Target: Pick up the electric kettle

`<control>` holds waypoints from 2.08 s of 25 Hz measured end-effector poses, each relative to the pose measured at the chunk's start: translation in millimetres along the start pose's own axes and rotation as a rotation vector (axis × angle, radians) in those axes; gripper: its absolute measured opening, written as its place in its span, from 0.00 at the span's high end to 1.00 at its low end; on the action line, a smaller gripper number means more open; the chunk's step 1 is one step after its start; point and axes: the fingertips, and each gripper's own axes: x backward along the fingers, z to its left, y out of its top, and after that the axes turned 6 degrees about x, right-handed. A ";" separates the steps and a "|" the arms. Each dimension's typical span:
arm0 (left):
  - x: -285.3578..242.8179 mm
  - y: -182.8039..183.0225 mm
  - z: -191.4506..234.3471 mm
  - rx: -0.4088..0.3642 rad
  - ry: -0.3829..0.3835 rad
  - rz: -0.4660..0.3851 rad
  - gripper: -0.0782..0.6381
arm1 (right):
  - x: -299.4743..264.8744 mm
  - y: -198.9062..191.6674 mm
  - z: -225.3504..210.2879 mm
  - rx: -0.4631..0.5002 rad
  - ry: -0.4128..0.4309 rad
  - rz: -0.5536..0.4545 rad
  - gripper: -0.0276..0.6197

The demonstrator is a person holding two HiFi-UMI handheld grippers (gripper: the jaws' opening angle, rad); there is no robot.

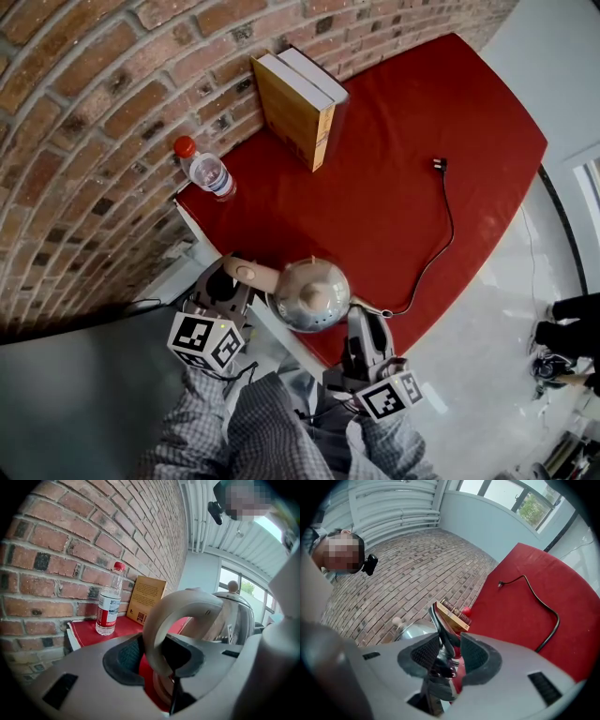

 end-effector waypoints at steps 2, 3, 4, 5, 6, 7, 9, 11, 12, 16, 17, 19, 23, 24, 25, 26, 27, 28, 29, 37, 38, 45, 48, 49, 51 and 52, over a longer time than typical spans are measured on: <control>-0.2 3.9 -2.9 -0.001 -0.003 -0.012 0.72 | -1.1 5.8 1.4 0.014 0.014 -0.007 0.73; -0.8 5.4 -4.1 -0.001 -0.003 -0.016 0.72 | -1.7 8.4 1.7 0.020 0.019 -0.008 0.73; -1.3 6.7 -5.4 -0.002 -0.003 -0.019 0.72 | -2.3 10.7 1.7 0.024 0.022 -0.008 0.73; -1.8 7.9 -6.9 -0.003 -0.002 -0.020 0.72 | -2.7 13.0 1.5 0.026 0.024 -0.008 0.73; -2.4 9.1 -8.9 -0.003 -0.003 -0.022 0.72 | -2.9 15.6 1.1 0.026 0.025 -0.008 0.73; -2.8 10.2 -11.6 -0.003 -0.004 -0.023 0.72 | -2.8 18.6 0.4 0.026 0.026 -0.008 0.73; -2.2 12.6 -17.8 0.000 -0.003 -0.027 0.72 | -1.3 25.1 -0.8 0.028 0.031 -0.007 0.73; -0.4 15.8 -24.5 0.004 0.002 -0.034 0.72 | 0.6 32.7 -0.2 0.037 0.041 -0.005 0.73; 0.5 17.7 -28.1 0.005 0.004 -0.037 0.72 | 1.6 37.0 0.6 0.042 0.047 -0.003 0.74; 6.5 25.3 -44.5 0.005 0.007 -0.044 0.72 | 9.4 54.3 5.3 0.053 0.063 -0.002 0.73; 8.7 27.4 -49.4 0.003 0.008 -0.044 0.72 | 12.2 58.7 6.5 0.053 0.065 -0.001 0.73; 12.6 32.5 -59.6 0.000 0.009 -0.049 0.72 | 17.4 68.1 8.5 0.053 0.069 -0.002 0.74; 20.6 43.0 -78.7 -0.002 0.023 -0.066 0.72 | 26.8 87.0 13.7 0.063 0.094 0.003 0.74; 23.3 45.3 -83.3 -0.002 0.027 -0.070 0.72 | 29.3 91.4 15.3 0.068 0.100 0.004 0.74; 25.8 47.2 -88.2 -0.002 0.028 -0.072 0.72 | 32.1 95.7 16.6 0.072 0.104 0.003 0.74; 28.3 48.4 -93.0 -0.001 0.027 -0.072 0.72 | 35.0 99.8 17.6 0.077 0.105 0.003 0.74; 30.9 49.2 -97.6 0.000 0.027 -0.070 0.72 | 37.9 103.5 18.7 0.080 0.107 0.003 0.74; 33.6 50.0 -101.6 0.001 0.027 -0.069 0.72 | 40.6 106.9 19.8 0.083 0.110 0.004 0.74; 36.2 50.8 -105.2 0.003 0.028 -0.069 0.72 | 43.3 110.0 21.2 0.085 0.113 0.006 0.74; 56.8 58.6 -135.8 -0.007 0.038 -0.067 0.72 | 67.3 130.3 29.2 0.067 0.134 0.030 0.74; 58.8 60.0 -138.5 -0.008 0.039 -0.069 0.72 | 69.4 132.6 30.3 0.068 0.138 0.029 0.74; 78.0 67.5 -152.2 -0.006 0.064 -0.081 0.72 | 80.9 142.4 40.2 0.047 0.158 0.019 0.74; 84.4 71.3 -155.5 0.002 0.069 -0.093 0.72 | 83.0 147.7 47.2 0.060 0.176 0.017 0.74; 86.2 72.1 -156.4 0.006 0.069 -0.096 0.72 | 83.1 149.8 49.6 0.067 0.182 0.016 0.74; 89.6 72.7 -158.0 0.016 0.068 -0.100 0.72 | 83.1 153.5 53.6 0.082 0.194 0.016 0.74; 91.1 72.7 -158.6 0.021 0.069 -0.102 0.72 | 83.2 154.9 55.2 0.090 0.200 0.018 0.74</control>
